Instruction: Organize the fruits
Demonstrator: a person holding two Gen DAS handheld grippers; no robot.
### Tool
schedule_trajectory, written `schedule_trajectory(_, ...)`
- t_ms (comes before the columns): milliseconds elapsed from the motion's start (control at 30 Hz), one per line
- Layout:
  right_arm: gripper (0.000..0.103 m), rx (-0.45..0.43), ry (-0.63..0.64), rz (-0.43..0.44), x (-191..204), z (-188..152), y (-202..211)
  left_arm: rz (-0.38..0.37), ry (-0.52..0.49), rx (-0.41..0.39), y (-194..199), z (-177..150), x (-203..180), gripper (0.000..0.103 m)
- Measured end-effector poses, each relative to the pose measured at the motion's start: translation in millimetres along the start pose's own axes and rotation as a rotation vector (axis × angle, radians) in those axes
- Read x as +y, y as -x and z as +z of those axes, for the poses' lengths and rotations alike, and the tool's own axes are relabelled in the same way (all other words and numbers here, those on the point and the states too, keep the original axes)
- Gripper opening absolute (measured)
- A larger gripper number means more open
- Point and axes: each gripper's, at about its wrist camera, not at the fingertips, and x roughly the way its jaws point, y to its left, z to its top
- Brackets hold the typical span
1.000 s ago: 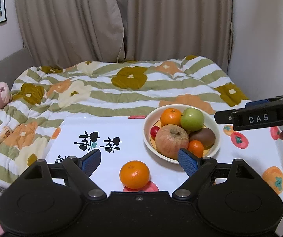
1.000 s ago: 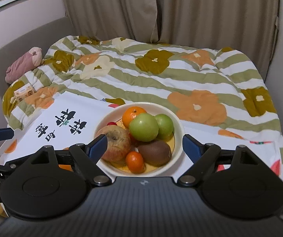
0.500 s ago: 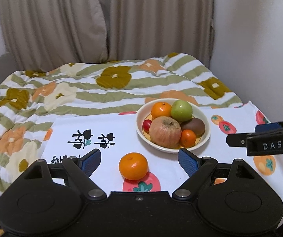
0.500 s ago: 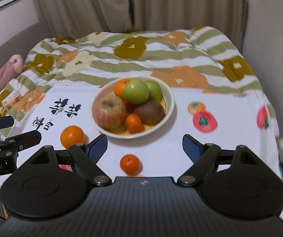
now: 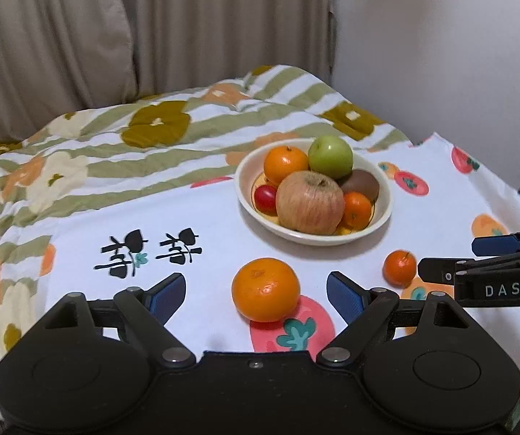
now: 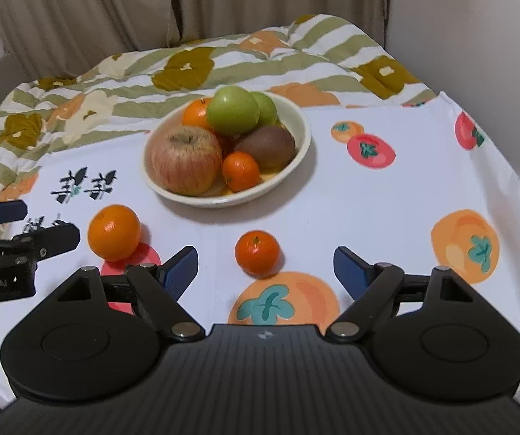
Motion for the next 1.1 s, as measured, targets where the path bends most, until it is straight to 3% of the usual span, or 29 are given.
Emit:
schedule_trajectory(433,0.093,0.003,-0.076,-0.087,6,-12,-40,-0.126,-0.018,0.062,-58,-8,16,0.071)
schedule_trajectory(600,0.082,0.004,-0.09,-0.089,10,-11,-50,-0.177,0.005,0.087,-71,-8,20,0.066)
schedule_trajectory(767,0.08,0.003,-0.099,-0.097,13,-11,-58,-0.188,0.019,0.091,-73,-7,21,0.065)
schedule_trajectory(867,0.071,0.009,-0.109,-0.098,13,-9,-62,-0.196,0.021,0.096,-72,-7,22,0.065)
schedule_trajectory(1100,0.067,0.007,-0.098,-0.112,15,-5,-66,-0.17,0.008,0.098,-66,-10,28,0.065)
